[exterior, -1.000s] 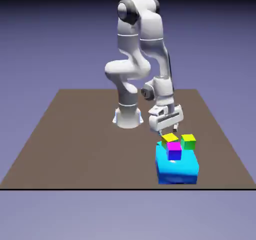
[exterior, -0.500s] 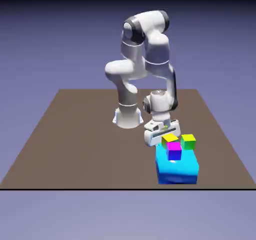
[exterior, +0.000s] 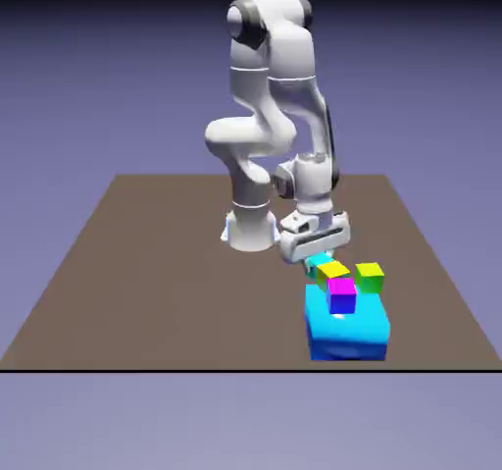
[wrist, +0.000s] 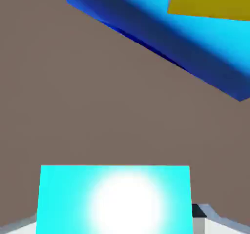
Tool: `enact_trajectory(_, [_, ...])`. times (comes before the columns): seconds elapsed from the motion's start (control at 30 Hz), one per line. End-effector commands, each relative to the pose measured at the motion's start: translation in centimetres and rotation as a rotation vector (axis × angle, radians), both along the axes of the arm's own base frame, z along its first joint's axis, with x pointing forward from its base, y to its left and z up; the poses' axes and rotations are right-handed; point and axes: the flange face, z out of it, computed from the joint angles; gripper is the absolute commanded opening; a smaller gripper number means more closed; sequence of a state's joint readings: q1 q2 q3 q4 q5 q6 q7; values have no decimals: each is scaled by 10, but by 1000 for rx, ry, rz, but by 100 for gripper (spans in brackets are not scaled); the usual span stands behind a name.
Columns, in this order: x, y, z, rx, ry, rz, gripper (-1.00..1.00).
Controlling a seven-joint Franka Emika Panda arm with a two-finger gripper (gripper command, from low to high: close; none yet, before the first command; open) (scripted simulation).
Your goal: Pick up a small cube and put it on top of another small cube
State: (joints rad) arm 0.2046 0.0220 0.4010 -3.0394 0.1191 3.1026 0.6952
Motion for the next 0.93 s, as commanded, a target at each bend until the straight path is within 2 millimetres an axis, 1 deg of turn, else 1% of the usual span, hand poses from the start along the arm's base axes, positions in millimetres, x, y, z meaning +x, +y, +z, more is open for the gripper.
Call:
enact_trajectory(0.0, [9,6,6,-1,1,0,-100])
enact_trajectory(0.13, [41,32,37,-1,7,12,-100])
enact_trajectory(0.27, [67,58,77,8,16,28,-100])
enact_trajectory(0.33, [91,76,124,57,-86,16,-100])
enact_trajectory(0.4, [110,91,175,106,-188,4,-100])
enact_trajectory(0.43, [110,91,175,106,-188,4,-100])
enact_trajectory(0.53, [118,94,141,102,-190,2,-100])
enact_trajectory(0.63, [121,98,107,106,-188,4,-100])
enact_trajectory(0.67, [121,98,107,106,-188,4,100])
enact_trajectory(0.7, [121,98,107,106,-188,4,100])
enact_trajectory(0.8, [118,94,142,102,-190,2,100])
enact_trajectory(0.9, [110,91,175,106,-188,4,100])
